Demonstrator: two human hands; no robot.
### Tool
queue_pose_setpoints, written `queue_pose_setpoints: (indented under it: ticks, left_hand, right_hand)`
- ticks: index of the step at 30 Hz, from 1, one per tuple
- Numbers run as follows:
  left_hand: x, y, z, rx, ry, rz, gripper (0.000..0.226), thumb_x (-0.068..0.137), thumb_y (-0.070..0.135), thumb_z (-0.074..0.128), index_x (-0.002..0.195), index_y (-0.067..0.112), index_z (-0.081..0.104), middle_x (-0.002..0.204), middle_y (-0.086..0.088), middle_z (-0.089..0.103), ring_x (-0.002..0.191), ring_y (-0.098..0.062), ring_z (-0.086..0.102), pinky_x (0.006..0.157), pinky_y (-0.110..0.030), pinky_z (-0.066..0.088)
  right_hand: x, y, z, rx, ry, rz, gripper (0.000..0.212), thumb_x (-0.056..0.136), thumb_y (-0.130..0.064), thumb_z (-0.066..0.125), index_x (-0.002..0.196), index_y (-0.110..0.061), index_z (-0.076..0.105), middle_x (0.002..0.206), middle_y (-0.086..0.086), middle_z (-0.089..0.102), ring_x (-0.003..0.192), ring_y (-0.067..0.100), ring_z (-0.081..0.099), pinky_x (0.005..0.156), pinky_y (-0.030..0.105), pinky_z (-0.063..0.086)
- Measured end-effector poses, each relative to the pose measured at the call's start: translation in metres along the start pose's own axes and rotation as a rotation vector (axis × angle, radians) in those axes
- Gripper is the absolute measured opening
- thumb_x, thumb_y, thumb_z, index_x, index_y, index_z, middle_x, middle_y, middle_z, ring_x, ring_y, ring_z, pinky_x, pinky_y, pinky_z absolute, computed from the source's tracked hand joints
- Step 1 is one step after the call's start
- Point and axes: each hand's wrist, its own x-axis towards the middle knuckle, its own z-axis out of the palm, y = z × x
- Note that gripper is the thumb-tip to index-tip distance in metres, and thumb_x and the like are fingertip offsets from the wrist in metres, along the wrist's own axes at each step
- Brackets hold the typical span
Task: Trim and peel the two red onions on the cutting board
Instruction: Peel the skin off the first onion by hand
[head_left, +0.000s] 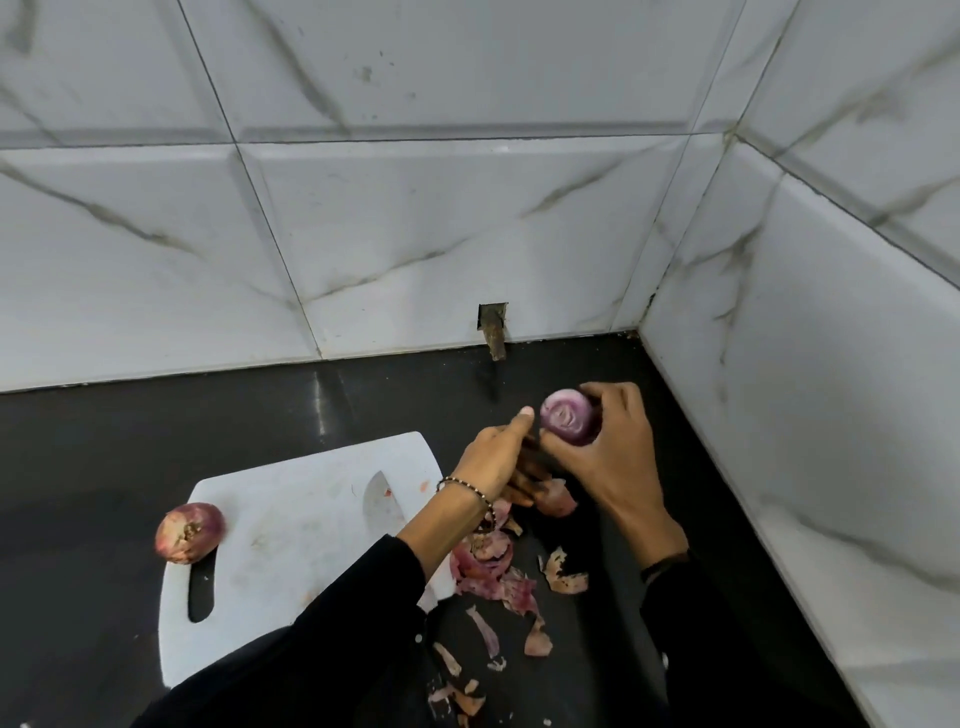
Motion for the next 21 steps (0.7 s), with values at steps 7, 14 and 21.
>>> queue_pose_setpoints:
  ticks: [7,14,21]
  left_hand:
    - [-0.067,-0.017,-0.007,-0.168,-0.034,-0.087,0.057,0.091,0.065,0.048,0.100,0.013,0.070,0.077,-0.008,0.074,0.064,-0.020,0.070,0.058,-0.030,0.054]
    - [-0.116,-0.043,-0.004,-0.486,-0.042,-0.055,0.061,0.083,0.045,0.061,0.119,-0.004,0.061,0.091,-0.019,0.065,0.065,-0.026,0.063,0.067,-0.038,0.053]
    - [-0.162,-0.061,-0.001,-0.632,-0.118,0.036,0.038,0.089,0.040,0.059,0.100,0.005,0.069,0.086,-0.013,0.068,0.068,-0.023,0.062,0.063,-0.030,0.053]
  right_hand:
    - [-0.094,-0.042,-0.012,0.154,-0.046,-0.178,0.066,0.068,-0.016,0.092,0.125,-0.016,0.060,0.121,-0.003,0.046,0.110,-0.006,0.050,0.085,0.004,0.044]
    - [-0.150,-0.067,-0.026,0.261,0.015,-0.205,0.063,0.070,-0.024,0.093,0.123,-0.016,0.060,0.121,-0.003,0.057,0.108,0.008,0.061,0.089,0.014,0.050]
    - [-0.192,-0.087,-0.027,0.259,0.045,-0.126,0.057,0.070,-0.039,0.088,0.116,-0.017,0.064,0.114,-0.005,0.060,0.101,0.007,0.061,0.082,0.013,0.050]
